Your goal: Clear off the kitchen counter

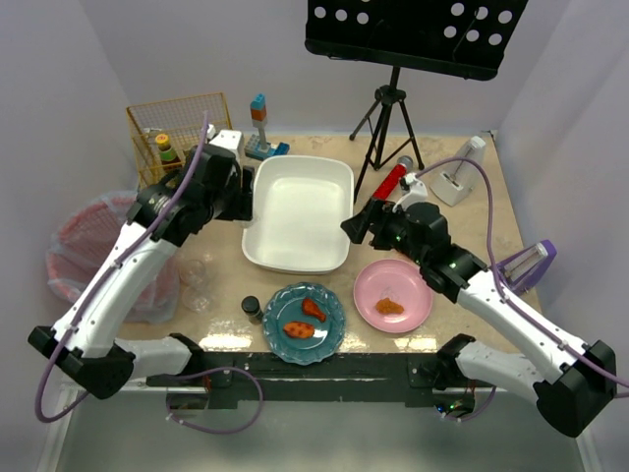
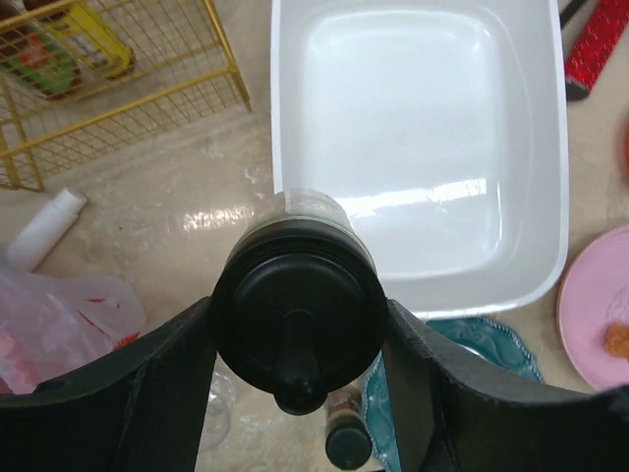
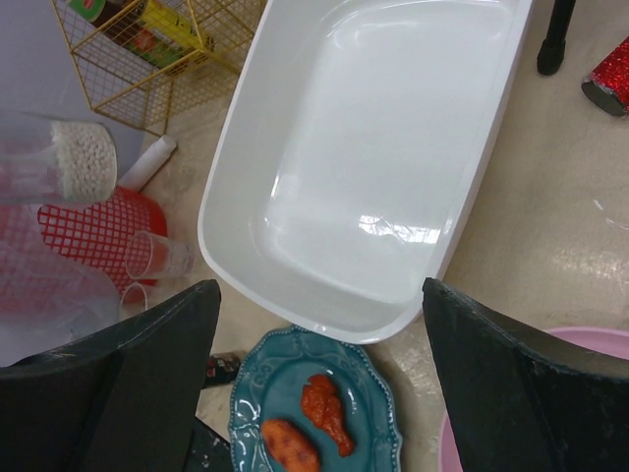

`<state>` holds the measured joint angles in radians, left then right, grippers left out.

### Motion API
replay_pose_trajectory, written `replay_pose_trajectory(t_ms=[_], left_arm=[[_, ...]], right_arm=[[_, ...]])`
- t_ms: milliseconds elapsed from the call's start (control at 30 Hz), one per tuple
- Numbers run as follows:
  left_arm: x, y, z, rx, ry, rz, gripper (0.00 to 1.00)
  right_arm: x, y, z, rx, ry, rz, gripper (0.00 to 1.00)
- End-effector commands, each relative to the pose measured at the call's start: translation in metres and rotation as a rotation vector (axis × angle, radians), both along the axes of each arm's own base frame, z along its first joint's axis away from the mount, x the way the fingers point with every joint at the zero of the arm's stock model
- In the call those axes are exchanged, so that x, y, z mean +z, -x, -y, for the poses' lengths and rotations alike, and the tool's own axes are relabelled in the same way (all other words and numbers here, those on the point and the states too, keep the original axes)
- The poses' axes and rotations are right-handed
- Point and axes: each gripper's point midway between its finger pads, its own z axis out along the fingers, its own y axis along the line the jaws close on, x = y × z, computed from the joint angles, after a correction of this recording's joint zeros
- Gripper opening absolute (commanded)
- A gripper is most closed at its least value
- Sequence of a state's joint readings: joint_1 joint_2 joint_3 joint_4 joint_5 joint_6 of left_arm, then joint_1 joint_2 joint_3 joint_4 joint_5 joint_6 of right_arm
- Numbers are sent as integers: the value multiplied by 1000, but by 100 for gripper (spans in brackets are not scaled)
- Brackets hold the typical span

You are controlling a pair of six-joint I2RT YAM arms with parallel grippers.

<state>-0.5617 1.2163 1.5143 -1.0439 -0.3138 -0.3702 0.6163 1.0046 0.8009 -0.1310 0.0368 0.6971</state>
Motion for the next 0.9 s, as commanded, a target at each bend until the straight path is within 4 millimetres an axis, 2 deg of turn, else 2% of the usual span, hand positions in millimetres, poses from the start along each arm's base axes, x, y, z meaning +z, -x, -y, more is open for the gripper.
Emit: replay_pose_trajectory(t_ms=[0, 67, 233, 367, 467, 667, 867], left_arm=[[31, -45, -17, 53, -51, 84, 0], [39, -65, -25, 60, -29, 100, 0], [46, -111, -58, 145, -58, 112, 0], [40, -141, -80, 171, -3, 112, 0], [29, -157, -97, 201, 19, 97, 0], [16, -183, -108, 201, 91, 100, 0], [11, -195, -121, 251, 59, 125, 0]], right_arm=[[19, 3, 7, -24, -22, 36, 89], [19, 4, 8, -29, -20, 37, 89], [20, 6, 14, -44, -15, 41, 89], [22, 7, 15, -46, -14, 47, 89], [22, 7, 16, -47, -9, 46, 89], [21, 7, 18, -53, 4, 53, 89], [19, 6, 18, -52, 10, 51, 89]])
